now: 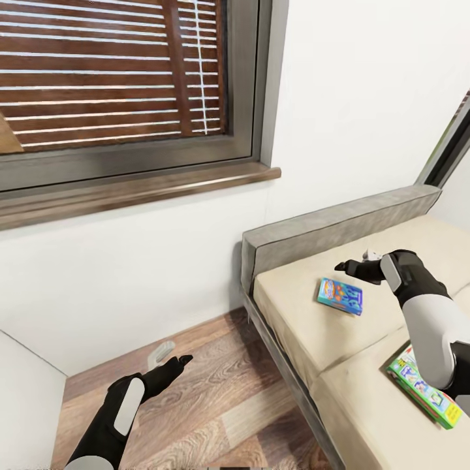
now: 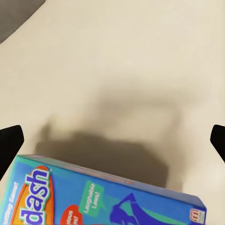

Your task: Put all the toys in the child's room - the three board games (two on the bed and one on the table), the two jigsaw puzzles on the table, and the tennis ball on the table - inside the toy box on the table in the child's room.

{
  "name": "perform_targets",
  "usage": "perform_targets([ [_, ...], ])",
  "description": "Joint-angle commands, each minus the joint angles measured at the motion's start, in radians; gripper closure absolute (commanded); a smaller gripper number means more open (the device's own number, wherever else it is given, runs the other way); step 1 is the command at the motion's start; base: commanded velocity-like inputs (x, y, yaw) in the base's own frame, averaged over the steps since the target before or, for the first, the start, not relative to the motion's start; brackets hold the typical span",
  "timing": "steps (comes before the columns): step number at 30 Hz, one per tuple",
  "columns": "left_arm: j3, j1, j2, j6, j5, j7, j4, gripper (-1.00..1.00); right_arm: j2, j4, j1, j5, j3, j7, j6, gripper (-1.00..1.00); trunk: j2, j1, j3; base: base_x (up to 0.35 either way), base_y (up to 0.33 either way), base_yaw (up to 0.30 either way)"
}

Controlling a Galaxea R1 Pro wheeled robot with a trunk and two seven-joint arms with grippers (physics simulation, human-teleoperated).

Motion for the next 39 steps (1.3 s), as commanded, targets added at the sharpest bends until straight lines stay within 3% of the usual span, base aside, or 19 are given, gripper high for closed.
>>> perform_targets([
  [1, 0.005, -0.001, -0.001, 0.007, 0.001, -0.004, -0.001, -1.0, 0.0, -0.001, 0.0, -0.005, -0.003, 0.0, 0.005, -1.0, 0.0, 0.0, -0.003, 0.0, 0.0, 0.0],
  [27, 0.005, -0.001, -0.001, 0.009, 0.001, -0.003, -0.001, -1.0, 0.001, 0.0, 0.008, -0.004, 0.0, 0.0, -0.001, -1.0, 0.0, 0.0, -0.044, 0.0, 0.0, 0.0],
  [39, 0.005, -0.001, -0.001, 0.009, 0.001, -0.003, -0.001, -1.0, 0.001, -0.007, 0.028, -0.006, -0.001, 0.005, -0.001, -1.0, 0.0, 0.0, -0.051, 0.0, 0.0, 0.0],
])
